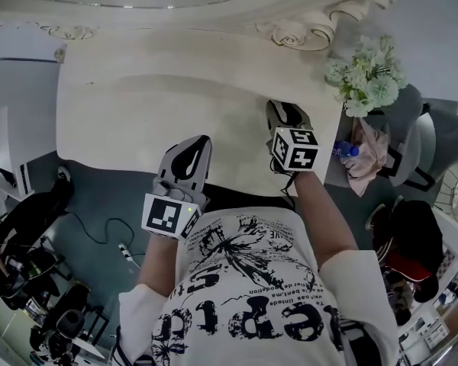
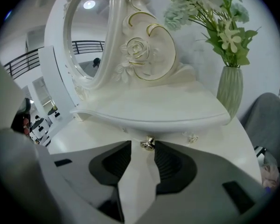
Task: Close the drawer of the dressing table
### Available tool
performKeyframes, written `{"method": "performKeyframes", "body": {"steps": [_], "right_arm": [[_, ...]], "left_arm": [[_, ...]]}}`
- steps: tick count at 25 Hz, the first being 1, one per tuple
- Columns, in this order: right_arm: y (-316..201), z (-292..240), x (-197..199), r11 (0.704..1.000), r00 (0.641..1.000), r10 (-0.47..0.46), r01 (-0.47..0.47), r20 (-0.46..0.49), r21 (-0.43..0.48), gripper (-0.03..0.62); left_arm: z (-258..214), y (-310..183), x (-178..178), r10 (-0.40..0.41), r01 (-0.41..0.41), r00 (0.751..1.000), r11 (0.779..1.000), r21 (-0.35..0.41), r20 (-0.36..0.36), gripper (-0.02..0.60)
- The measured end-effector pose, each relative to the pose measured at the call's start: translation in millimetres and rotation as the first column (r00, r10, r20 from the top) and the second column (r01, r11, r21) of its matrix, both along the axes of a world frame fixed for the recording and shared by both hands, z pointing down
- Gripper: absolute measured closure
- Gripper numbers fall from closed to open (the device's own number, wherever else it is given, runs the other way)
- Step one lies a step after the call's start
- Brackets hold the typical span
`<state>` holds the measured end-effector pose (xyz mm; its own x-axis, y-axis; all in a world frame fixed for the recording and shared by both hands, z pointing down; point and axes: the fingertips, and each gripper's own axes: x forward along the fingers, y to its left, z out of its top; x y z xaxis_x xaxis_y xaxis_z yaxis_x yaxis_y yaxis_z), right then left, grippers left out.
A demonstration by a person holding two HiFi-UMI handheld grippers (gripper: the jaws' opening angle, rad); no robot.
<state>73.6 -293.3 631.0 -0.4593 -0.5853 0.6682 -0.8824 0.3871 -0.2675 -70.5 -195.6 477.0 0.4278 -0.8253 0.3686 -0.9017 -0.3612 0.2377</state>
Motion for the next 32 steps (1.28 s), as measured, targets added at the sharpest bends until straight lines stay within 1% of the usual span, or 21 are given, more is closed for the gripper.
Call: {"method": "performKeyframes", "body": {"steps": [1,3,5,9,13,15,17,18,21,25,28,32], "right_arm": [[1.6,-1.2,-1.7,1.000,1.000,0.001,-0.001,0.009,-0.005,0.441],[4.2,-5.2,-1.5,1.000,1.000,0.006,-0.006,0.008,-0.005,0.437],[8.0,-11.9,2.1,1.000,1.000,0.010,-0.010,-0.015,0.016,0.439],[20.6,-32.9,6.0,0.997,0.999,0.001,0.003,-0.054,0.074,0.439],[34.4,-68.7,2.9,0.986,0.997,-0.025,0.036,-0.068,0.165,0.440],[41.1,-91.4,1.0,0.974,0.998,-0.029,0.041,-0.056,0.224,0.451],[47.4,-117.7,0.7,0.957,1.000,-0.020,0.025,-0.021,0.289,0.525],[50.8,-130.8,0.4,0.949,1.000,-0.017,0.016,0.002,0.315,0.537],[60.9,-166.4,-0.1,0.924,0.998,-0.024,0.003,0.051,0.383,0.554],[74.0,-202.7,4.2,0.889,0.996,-0.053,0.014,0.073,0.457,0.569],[79.9,-221.3,5.8,0.870,0.992,-0.096,0.042,0.087,0.491,0.577],[91.2,-235.9,8.5,0.852,0.988,-0.120,0.053,0.096,0.522,0.577]], "left_arm": [[-1.2,-0.3,0.5,0.005,-0.005,1.000,1.000,0.002,0.002,0.561],[-4.6,-2.0,1.9,0.017,-0.017,1.000,1.000,0.010,0.005,0.561],[-8.4,-3.2,4.6,0.031,-0.031,1.000,0.999,0.021,0.005,0.561],[-16.7,-1.2,12.6,0.069,-0.069,0.998,0.997,0.035,0.006,0.561],[-29.1,2.3,19.8,0.105,-0.105,0.994,0.992,0.064,0.014,0.561],[-36.4,3.8,22.0,0.120,-0.121,0.993,0.989,0.085,0.015,0.561],[-44.9,6.1,24.7,0.140,-0.141,0.990,0.984,0.107,0.019,0.561],[-49.6,7.5,26.1,0.150,-0.151,0.988,0.981,0.118,0.022,0.561],[-64.1,10.4,28.2,0.169,-0.173,0.985,0.973,0.153,0.034,0.561],[-84.0,11.8,27.5,0.177,-0.184,0.983,0.962,0.204,0.050,0.561],[-97.1,9.8,27.9,0.183,-0.193,0.981,0.952,0.239,0.061,0.561],[-104.4,13.6,30.9,0.195,-0.205,0.979,0.945,0.254,0.065,0.561]]}}
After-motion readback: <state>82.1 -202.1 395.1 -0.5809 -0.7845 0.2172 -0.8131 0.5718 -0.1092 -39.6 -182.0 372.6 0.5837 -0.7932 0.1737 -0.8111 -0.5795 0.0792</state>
